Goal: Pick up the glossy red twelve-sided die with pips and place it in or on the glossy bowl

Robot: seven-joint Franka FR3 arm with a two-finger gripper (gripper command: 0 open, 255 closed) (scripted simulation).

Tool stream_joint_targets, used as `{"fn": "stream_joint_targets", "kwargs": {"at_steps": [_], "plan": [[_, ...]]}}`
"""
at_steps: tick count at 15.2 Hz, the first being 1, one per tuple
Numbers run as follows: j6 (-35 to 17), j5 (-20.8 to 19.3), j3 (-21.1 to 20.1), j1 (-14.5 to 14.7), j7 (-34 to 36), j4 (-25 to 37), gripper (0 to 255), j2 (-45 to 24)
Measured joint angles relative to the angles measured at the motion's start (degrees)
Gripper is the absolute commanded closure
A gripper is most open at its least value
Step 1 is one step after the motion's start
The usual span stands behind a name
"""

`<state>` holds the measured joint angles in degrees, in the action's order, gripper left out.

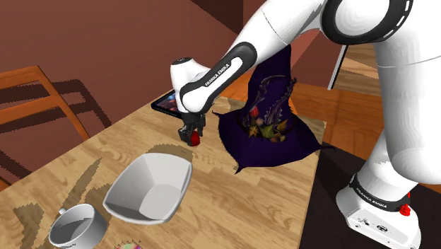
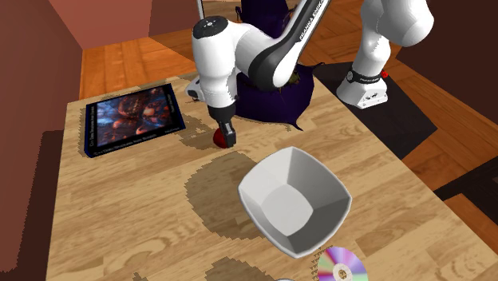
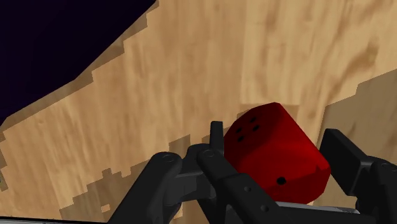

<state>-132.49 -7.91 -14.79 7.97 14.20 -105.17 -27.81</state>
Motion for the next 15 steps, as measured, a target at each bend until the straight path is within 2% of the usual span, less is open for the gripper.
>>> {"fn": "stream_joint_targets", "kwargs": {"at_steps": [15], "plan": [[8.6,2.1,-1.1,-0.8,-1.2,2.8,255,5.9]]}}
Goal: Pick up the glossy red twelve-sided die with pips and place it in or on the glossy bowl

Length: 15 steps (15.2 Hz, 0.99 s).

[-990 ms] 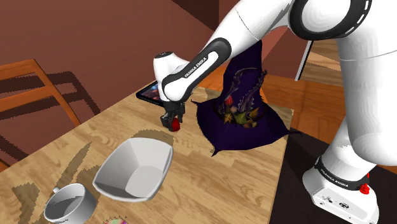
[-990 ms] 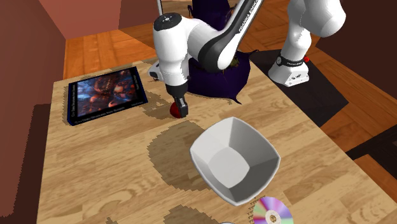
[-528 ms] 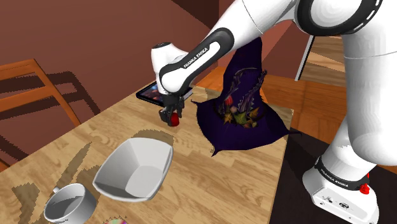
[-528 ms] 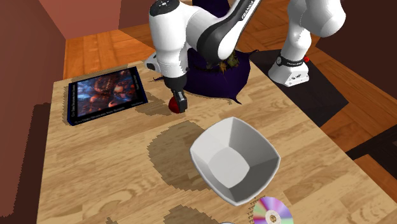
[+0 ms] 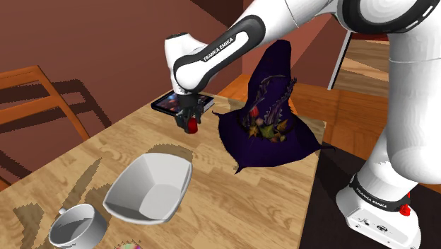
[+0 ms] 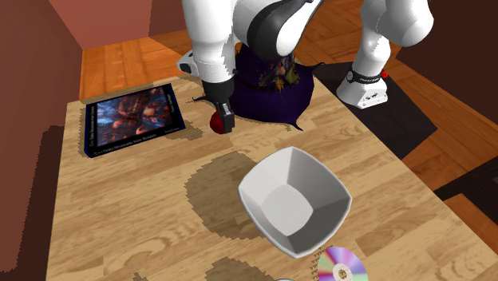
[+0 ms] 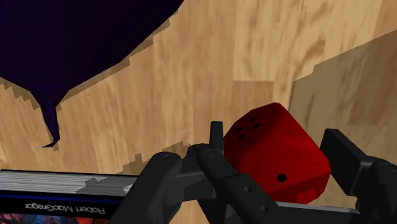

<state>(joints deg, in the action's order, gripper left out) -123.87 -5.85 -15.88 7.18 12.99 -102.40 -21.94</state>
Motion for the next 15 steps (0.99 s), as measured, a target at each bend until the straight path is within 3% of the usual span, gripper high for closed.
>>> {"fn": "stream_joint_targets", "kwargs": {"at_steps": [15], "plan": [[10.3,1.5,-0.6,-0.3,-0.9,6.2,255,4.2]]}}
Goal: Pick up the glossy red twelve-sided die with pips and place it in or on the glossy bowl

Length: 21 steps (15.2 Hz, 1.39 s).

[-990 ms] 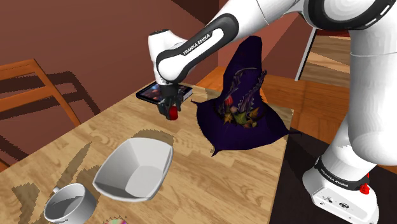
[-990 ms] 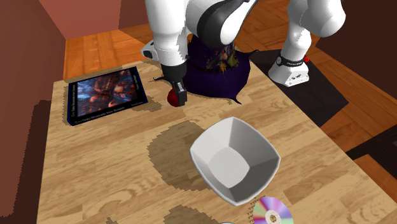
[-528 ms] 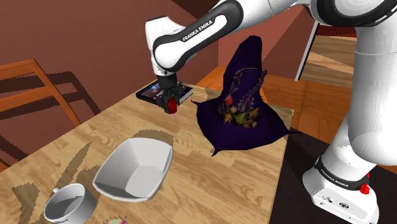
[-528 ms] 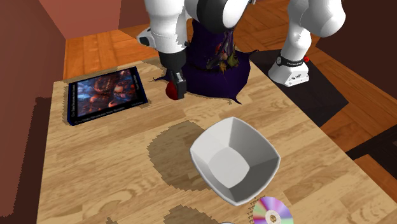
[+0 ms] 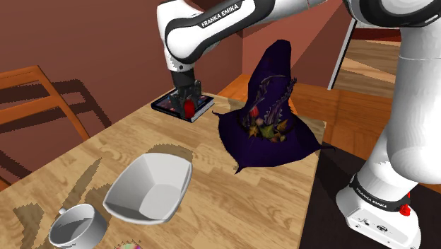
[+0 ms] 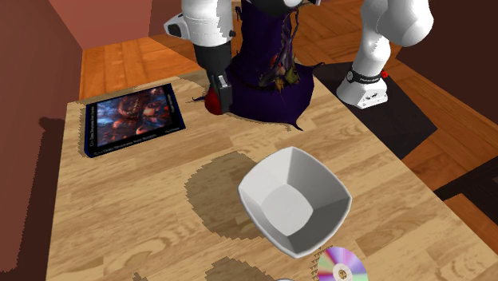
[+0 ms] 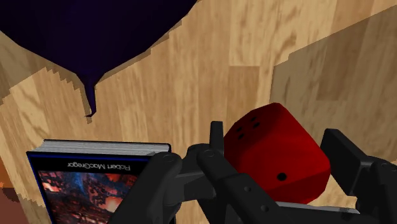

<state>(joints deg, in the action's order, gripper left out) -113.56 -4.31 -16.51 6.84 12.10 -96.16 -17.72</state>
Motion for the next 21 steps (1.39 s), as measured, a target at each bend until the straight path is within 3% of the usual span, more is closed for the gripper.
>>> {"fn": "stream_joint_targets", "kwargs": {"at_steps": [7,21], "plan": [[3.3,0.2,-0.6,0.9,1.3,2.4,255,1.0],[3.3,-1.8,-6.2,12.1,18.4,2.5,255,0.4]]}}
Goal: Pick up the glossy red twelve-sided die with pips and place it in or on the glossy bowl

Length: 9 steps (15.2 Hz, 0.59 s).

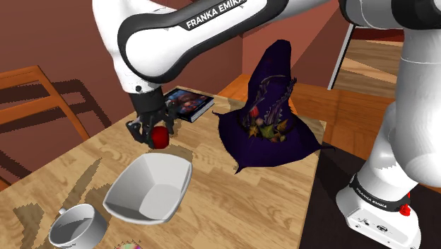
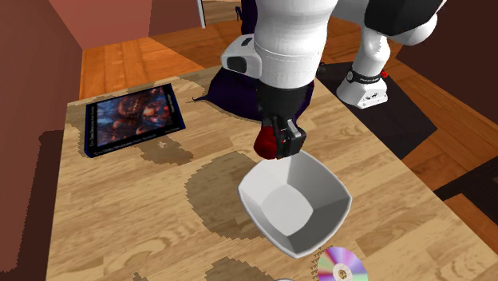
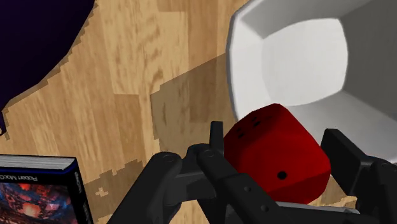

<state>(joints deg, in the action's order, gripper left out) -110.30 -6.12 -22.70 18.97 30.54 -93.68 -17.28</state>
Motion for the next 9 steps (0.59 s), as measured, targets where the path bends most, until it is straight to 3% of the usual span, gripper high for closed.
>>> {"fn": "stream_joint_targets", "kwargs": {"at_steps": [5,9], "plan": [[1.4,-2.1,-1.9,5.8,7.6,4.6,255,-3.7],[-0.5,-2.8,-2.0,6.9,9.2,3.6,255,-4.7]]}}
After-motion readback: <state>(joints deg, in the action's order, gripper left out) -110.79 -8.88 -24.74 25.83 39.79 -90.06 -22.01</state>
